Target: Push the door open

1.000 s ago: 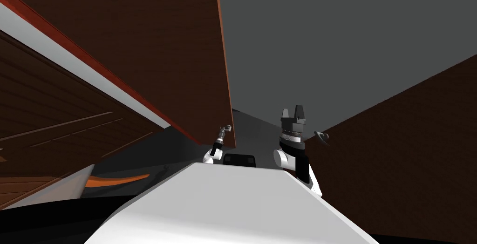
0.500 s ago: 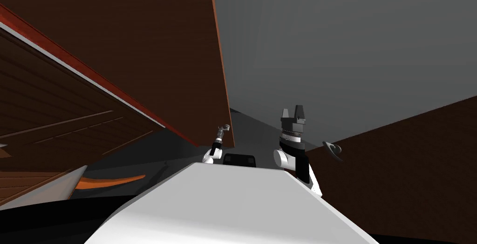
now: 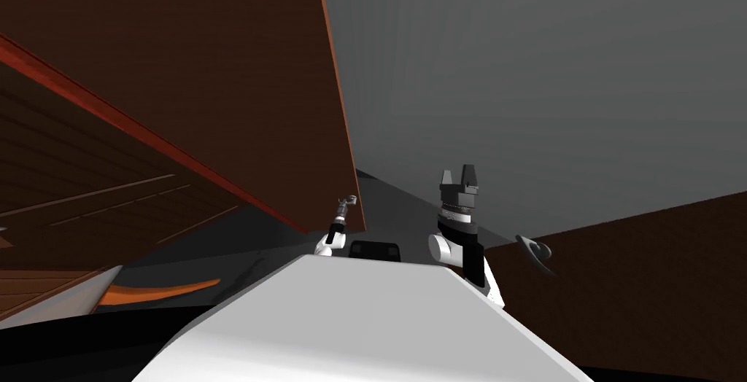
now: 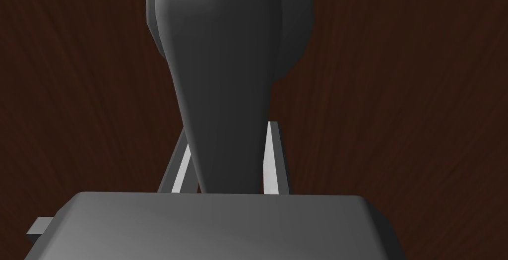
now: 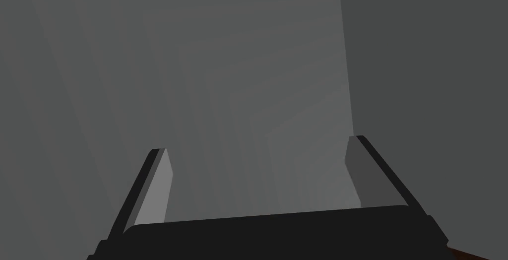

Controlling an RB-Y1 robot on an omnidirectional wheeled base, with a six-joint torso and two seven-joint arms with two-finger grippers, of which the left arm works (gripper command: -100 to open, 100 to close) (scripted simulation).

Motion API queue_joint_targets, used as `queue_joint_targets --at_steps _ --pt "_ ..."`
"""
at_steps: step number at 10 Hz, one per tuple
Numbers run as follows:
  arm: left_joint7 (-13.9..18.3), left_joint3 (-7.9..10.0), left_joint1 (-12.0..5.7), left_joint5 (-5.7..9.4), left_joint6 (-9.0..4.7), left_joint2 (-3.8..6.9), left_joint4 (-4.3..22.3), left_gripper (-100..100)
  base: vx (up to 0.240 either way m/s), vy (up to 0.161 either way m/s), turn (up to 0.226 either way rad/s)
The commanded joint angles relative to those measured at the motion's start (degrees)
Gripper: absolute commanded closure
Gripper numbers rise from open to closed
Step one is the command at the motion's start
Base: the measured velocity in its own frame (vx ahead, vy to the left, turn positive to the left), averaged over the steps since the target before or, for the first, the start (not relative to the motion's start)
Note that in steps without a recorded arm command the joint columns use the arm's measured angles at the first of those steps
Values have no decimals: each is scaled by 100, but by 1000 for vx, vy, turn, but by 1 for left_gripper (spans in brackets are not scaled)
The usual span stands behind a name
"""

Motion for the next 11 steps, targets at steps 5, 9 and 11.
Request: queue_joint_targets --at_steps 5,9,11 --pt "-133 348 -13 174 -10 -24 -70 100 181 -77 58" --pt "-165 466 10 230 -6 -39 -46 100 122 -67 57" --pt "-204 599 8 302 -17 24 -46 100 175 -55 55"
